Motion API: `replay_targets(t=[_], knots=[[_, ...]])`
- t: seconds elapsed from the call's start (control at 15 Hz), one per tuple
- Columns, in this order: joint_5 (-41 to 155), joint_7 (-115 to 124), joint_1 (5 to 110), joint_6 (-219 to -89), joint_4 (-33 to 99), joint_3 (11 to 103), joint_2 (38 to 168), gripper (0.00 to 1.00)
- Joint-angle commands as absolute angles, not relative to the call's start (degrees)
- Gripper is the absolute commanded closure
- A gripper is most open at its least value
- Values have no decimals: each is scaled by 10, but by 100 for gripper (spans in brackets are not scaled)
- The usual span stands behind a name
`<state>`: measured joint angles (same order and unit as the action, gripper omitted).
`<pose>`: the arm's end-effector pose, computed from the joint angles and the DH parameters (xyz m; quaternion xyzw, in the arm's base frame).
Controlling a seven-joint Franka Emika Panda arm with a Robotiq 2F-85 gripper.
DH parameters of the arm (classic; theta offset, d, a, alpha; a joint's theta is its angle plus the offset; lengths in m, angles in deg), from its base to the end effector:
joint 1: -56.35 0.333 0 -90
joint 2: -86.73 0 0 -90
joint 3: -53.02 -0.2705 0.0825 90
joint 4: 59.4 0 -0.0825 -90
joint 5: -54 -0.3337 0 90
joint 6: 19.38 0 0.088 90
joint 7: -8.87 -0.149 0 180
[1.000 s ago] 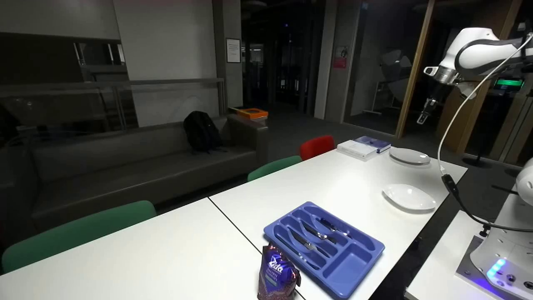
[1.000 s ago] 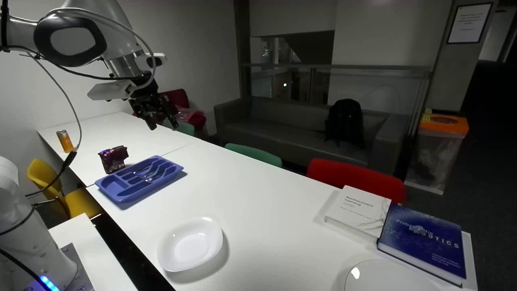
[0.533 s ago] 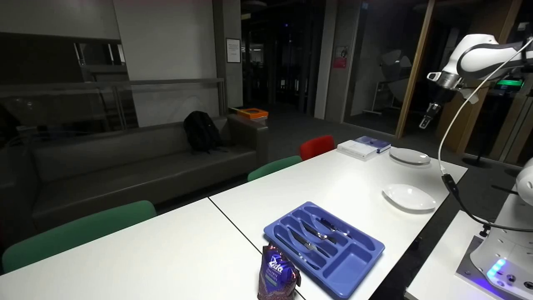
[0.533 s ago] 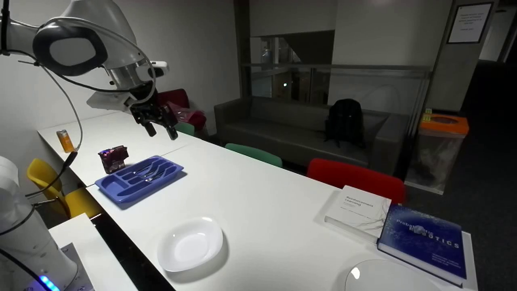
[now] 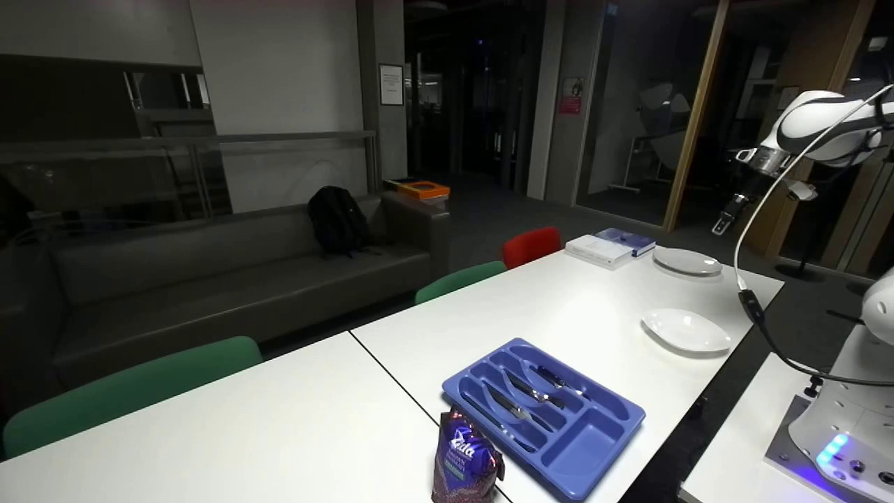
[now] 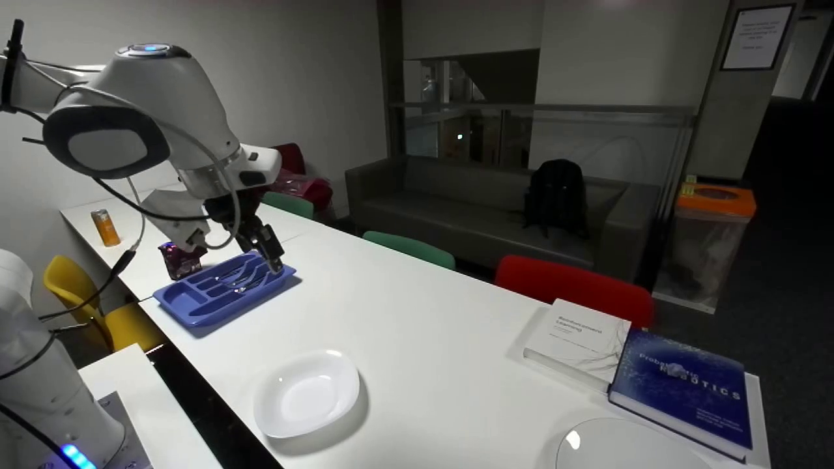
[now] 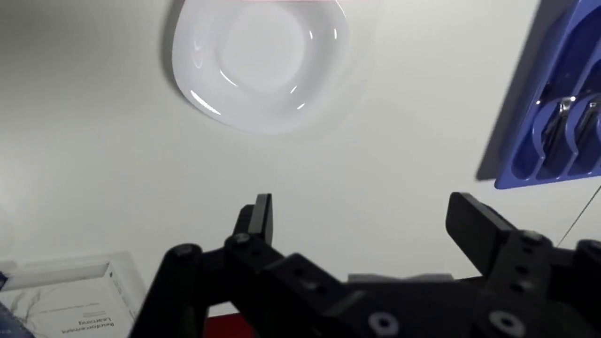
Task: Move the plate
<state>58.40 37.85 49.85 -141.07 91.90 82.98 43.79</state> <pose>0.2849 -0.1978 0.4049 -0.9869 0.0002 -0.1395 0.0805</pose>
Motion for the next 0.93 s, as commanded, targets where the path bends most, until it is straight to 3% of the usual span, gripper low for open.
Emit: replay_targets(t=[0.0,0.87], knots=[[549,375,461,-1449,954,849,445,0],[541,301,376,-1501,982,857,525,0]])
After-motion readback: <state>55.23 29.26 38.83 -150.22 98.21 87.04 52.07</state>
